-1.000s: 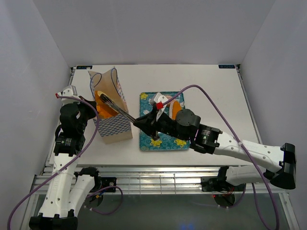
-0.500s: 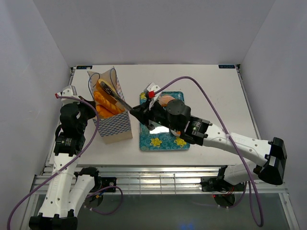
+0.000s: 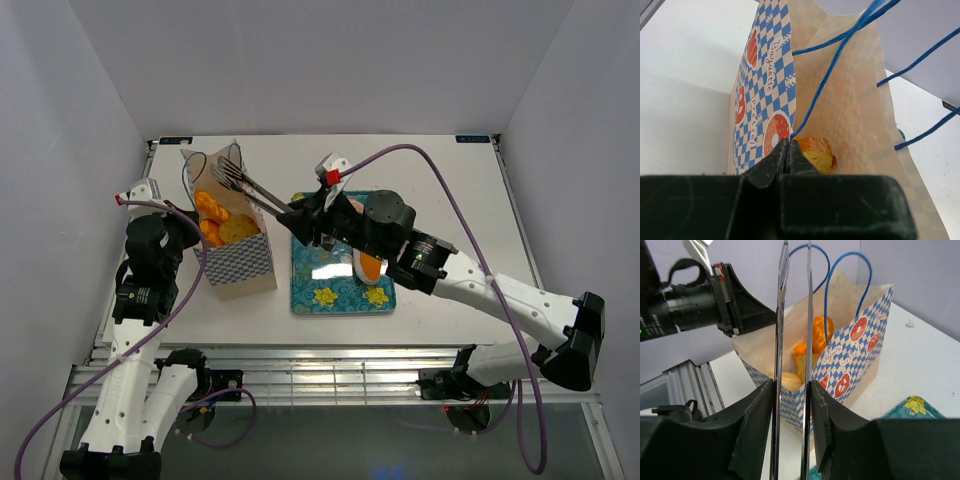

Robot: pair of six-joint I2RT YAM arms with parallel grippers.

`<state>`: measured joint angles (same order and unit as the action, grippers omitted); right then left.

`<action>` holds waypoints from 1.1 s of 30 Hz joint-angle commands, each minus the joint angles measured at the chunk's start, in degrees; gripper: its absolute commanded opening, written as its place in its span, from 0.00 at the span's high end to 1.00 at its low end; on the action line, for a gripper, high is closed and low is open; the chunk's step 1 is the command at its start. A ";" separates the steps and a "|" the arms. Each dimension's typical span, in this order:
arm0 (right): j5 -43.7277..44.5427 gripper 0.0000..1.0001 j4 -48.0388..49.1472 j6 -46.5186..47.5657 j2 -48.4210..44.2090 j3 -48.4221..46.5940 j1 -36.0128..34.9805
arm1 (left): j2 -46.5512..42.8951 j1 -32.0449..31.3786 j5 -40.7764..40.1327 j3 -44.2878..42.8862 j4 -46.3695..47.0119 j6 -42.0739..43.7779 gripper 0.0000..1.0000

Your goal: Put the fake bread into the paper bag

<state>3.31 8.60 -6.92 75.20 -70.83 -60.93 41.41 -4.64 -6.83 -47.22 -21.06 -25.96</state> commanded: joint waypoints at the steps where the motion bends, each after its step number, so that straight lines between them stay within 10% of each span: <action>1: -0.67 0.60 3.17 1.03 -4.88 -1.25 -0.16 | -0.01 -0.28 -0.03 0.38 0.05 0.29 0.91; 11: 1.69 0.69 5.02 -0.20 -18.23 8.94 -0.16 | 0.34 -0.28 0.15 0.29 -0.03 0.29 0.91; 33: 40.11 0.60 -0.16 -5.73 -36.70 40.50 8.88 | 0.43 -0.28 0.77 0.46 0.14 0.20 0.91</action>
<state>37.82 7.07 -9.96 39.55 -32.25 -55.70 41.80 -4.69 -6.79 -47.22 -20.97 -25.96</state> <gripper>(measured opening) 0.401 0.098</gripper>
